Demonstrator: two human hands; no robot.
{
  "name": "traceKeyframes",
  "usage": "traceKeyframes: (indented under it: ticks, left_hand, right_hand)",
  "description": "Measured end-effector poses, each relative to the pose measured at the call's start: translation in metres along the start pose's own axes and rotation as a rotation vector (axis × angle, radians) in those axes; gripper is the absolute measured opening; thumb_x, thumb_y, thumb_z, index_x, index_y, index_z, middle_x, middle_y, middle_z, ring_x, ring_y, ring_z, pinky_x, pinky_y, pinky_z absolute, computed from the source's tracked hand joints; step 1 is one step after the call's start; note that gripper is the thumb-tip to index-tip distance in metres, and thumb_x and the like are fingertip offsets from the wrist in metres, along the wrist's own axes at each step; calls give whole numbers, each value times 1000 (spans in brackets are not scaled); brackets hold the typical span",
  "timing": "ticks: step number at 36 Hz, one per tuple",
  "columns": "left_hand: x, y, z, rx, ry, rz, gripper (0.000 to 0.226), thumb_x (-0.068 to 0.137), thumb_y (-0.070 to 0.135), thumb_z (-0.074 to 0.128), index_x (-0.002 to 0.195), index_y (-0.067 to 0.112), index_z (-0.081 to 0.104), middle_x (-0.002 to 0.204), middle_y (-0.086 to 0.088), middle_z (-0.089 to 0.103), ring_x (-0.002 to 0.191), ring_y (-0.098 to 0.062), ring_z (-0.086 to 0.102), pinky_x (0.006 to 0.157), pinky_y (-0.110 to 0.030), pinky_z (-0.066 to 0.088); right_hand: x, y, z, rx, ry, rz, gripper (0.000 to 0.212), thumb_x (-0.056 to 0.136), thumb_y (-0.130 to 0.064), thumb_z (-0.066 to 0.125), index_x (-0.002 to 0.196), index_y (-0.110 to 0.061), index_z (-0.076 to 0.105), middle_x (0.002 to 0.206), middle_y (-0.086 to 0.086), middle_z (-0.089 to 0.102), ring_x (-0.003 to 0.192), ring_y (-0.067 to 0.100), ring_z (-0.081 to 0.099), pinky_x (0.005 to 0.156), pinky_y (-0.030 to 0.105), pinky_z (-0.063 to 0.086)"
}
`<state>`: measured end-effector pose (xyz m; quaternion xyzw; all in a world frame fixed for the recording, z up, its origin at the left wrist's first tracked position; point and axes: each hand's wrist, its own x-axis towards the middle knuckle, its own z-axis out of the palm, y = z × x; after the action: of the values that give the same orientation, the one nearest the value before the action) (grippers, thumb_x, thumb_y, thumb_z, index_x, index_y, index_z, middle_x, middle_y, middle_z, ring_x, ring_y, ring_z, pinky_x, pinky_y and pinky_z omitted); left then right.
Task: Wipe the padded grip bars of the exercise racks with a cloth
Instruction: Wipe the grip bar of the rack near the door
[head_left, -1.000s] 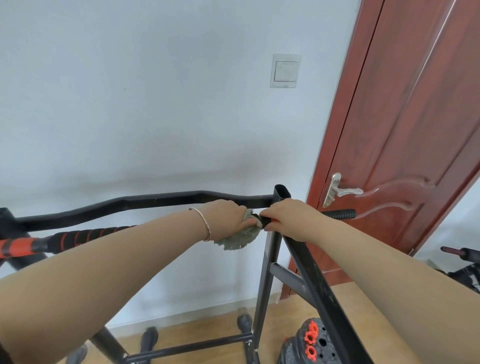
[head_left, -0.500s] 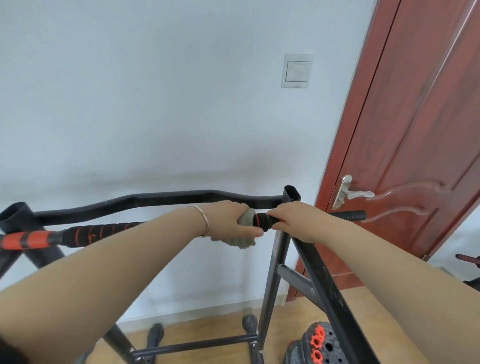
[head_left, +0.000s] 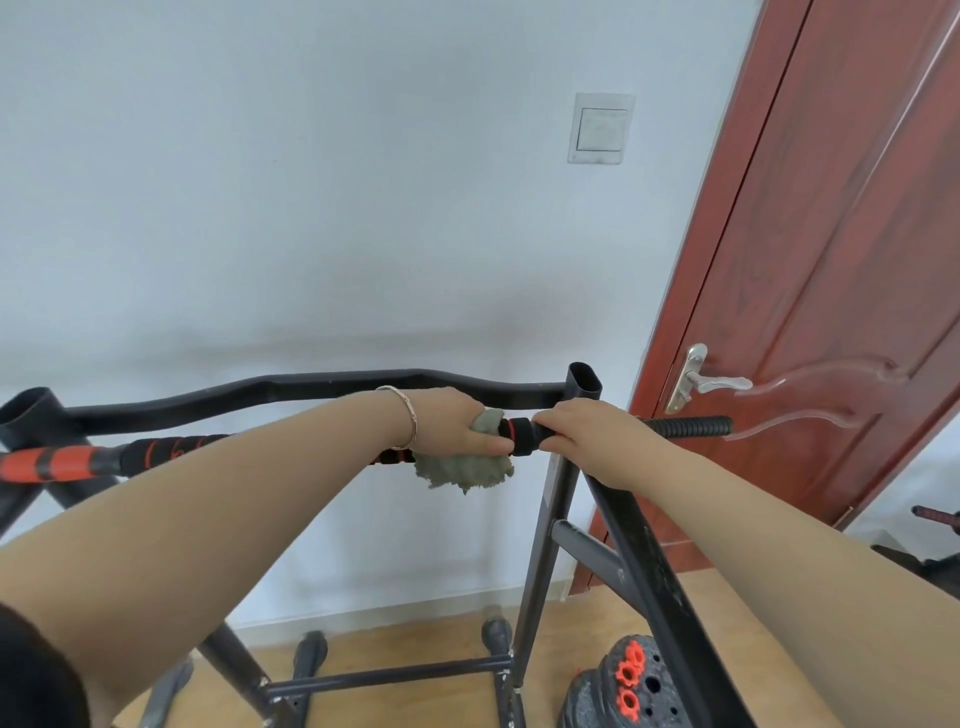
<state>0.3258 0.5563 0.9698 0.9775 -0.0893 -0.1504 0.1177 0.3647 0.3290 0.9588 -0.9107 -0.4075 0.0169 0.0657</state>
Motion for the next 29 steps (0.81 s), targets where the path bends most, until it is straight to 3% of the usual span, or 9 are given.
traceKeyframes:
  ticks: [4, 7, 9, 12, 15, 19, 23, 26, 29]
  left_hand:
    - [-1, -7, -7, -72, -66, -61, 62, 87, 79, 32, 92, 31, 70, 86, 11, 72, 81, -7, 66, 74, -26, 48]
    - [-5, -15, -9, -62, 33, -80, 65, 95, 70, 29, 78, 19, 64, 76, 3, 66, 69, -11, 60, 65, -25, 42]
    - [-10, -16, -10, -18, 86, -39, 56, 98, 65, 31, 73, 24, 60, 74, 3, 64, 67, -10, 57, 61, -24, 39]
    - [-26, -18, -19, 25, 70, 8, 45, 97, 64, 35, 79, 33, 62, 81, 7, 67, 76, -8, 62, 67, -24, 44]
    - [-47, -21, -35, 44, 51, 0, 38, 96, 64, 39, 80, 38, 62, 79, 14, 67, 76, -2, 61, 68, -24, 43]
    - [-55, -14, -31, 35, -113, 15, 37, 92, 65, 42, 95, 38, 68, 86, 14, 74, 79, -4, 69, 83, -30, 53]
    - [-43, -8, -7, 18, 52, 56, 47, 73, 69, 65, 102, 33, 56, 91, 11, 66, 55, -2, 63, 60, -27, 53]
    - [-36, -11, 0, 147, 158, 101, 49, 68, 67, 70, 96, 29, 56, 96, 7, 57, 60, -4, 57, 53, -25, 45]
    - [-30, -13, 7, 186, 141, 86, 40, 75, 59, 69, 87, 23, 55, 75, 5, 67, 44, 0, 56, 51, -26, 44]
  right_hand:
    - [-8, 3, 10, 6, 83, -18, 13, 101, -33, 52, 102, -22, 57, 93, -8, 55, 94, 14, 49, 83, 35, 46]
    - [-12, 5, 17, 2, 165, -65, 17, 101, -32, 53, 112, -20, 60, 100, -6, 59, 99, 16, 49, 87, 30, 41]
    - [-13, 6, 19, 4, 190, -78, 21, 101, -30, 55, 118, -18, 60, 103, -3, 60, 100, 18, 49, 88, 30, 39]
    - [-15, 4, 19, 26, 188, -66, 26, 101, -30, 55, 124, -19, 60, 106, -4, 61, 103, 17, 50, 92, 31, 40]
    - [-13, 0, 12, 40, 115, -39, 22, 102, -31, 54, 120, -21, 61, 104, -5, 60, 103, 15, 50, 92, 33, 43]
    - [-6, -10, -9, 137, -8, 19, 25, 104, -32, 44, 94, -15, 60, 87, 1, 58, 83, 14, 53, 81, 35, 46]
    - [8, -23, -15, 107, -18, 82, 30, 107, -25, 36, 97, -11, 60, 88, 4, 61, 81, 20, 56, 78, 35, 47]
    - [27, -37, -10, 14, -51, 162, 30, 108, -28, 34, 98, -12, 58, 87, 3, 58, 82, 22, 54, 75, 36, 46]
    - [48, -47, -6, 99, -121, 365, 46, 106, -42, 27, 87, -14, 57, 77, 1, 58, 75, 23, 59, 68, 36, 44]
